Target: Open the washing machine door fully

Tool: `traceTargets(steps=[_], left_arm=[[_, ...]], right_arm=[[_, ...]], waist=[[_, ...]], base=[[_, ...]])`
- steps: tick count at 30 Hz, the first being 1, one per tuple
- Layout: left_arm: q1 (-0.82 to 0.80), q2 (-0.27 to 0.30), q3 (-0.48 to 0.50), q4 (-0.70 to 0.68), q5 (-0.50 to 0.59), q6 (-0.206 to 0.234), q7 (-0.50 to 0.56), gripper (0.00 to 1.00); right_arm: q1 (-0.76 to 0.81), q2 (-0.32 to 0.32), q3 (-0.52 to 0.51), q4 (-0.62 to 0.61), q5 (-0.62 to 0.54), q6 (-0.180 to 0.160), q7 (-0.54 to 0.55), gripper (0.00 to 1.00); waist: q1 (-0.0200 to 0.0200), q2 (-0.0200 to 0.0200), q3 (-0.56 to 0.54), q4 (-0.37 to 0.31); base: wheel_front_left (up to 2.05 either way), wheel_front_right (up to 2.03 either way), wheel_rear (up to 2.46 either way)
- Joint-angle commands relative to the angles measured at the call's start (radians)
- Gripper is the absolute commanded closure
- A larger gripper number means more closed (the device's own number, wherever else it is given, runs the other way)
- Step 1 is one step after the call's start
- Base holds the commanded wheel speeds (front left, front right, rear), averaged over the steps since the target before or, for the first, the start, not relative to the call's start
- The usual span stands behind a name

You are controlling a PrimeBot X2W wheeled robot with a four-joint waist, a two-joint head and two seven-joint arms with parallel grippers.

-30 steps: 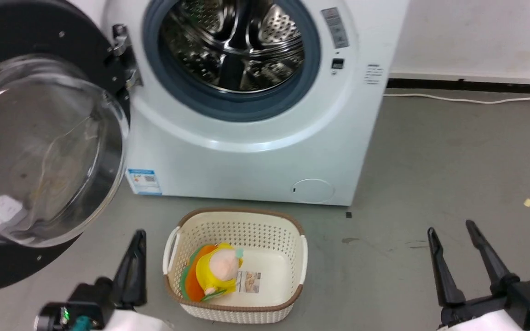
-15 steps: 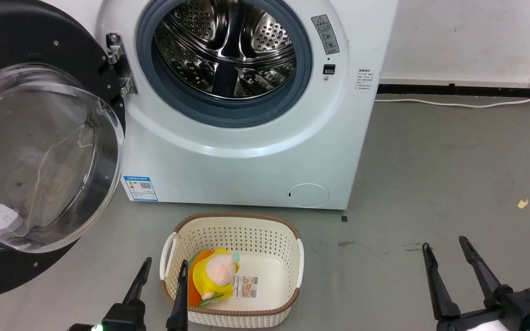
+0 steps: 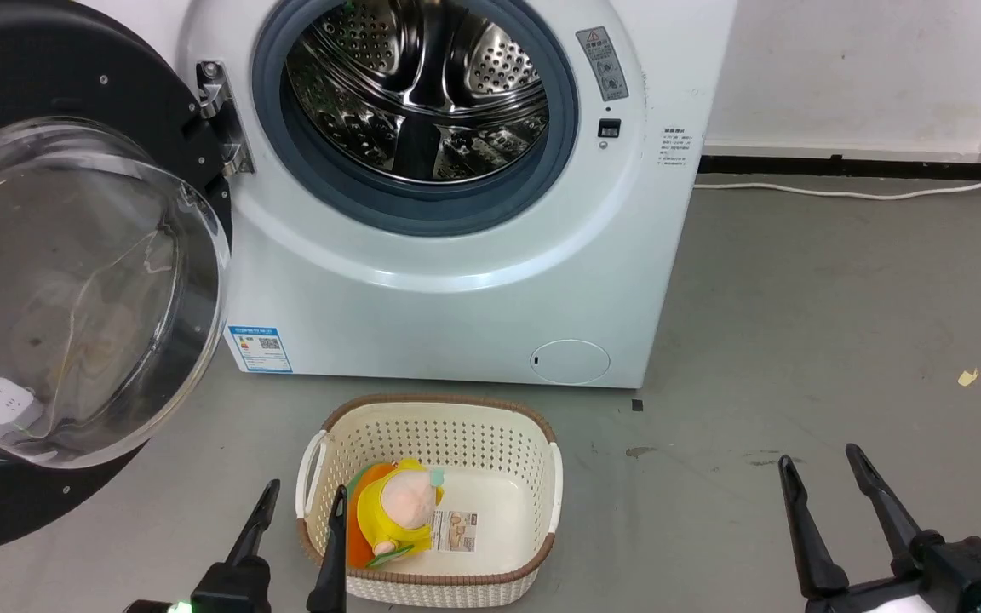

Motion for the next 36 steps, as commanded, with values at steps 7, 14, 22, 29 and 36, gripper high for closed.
traceTargets(steps=[7,14,22,29,36], left_arm=[[-0.001,-0.001,-0.002,0.003,-0.009,-0.002,0.001,1.00],[-0.004,-0.002,0.000,-0.002,-0.007,-0.002,0.009,1.00],[-0.010,-0.005,0.008,-0.009,-0.001,-0.002,0.026,1.00],[-0.015,-0.008,0.014,-0.015,0.003,-0.002,0.040,1.00],[-0.019,-0.011,0.020,-0.020,0.008,-0.003,0.054,1.00]], right_arm=[[0.000,0.000,0.002,0.006,0.000,0.000,0.000,1.00],[-0.004,0.000,0.003,0.005,-0.003,0.000,0.009,1.00],[-0.010,0.001,0.005,0.004,-0.007,0.000,0.026,1.00],[-0.015,0.001,0.007,0.002,-0.011,0.000,0.040,1.00],[-0.020,0.001,0.009,0.001,-0.015,0.000,0.054,1.00]], waist=[[0.0000,0.0000,-0.001,0.000],[0.0000,0.0000,0.000,0.001],[0.0000,0.0000,0.003,0.002],[0.0000,0.0000,0.005,0.003],[0.0000,0.0000,0.007,0.004]], base=[[0.00,0.00,0.00],[0.00,0.00,0.00],[0.00,0.00,0.00],[0.00,0.00,0.00],[0.00,0.00,0.00]])
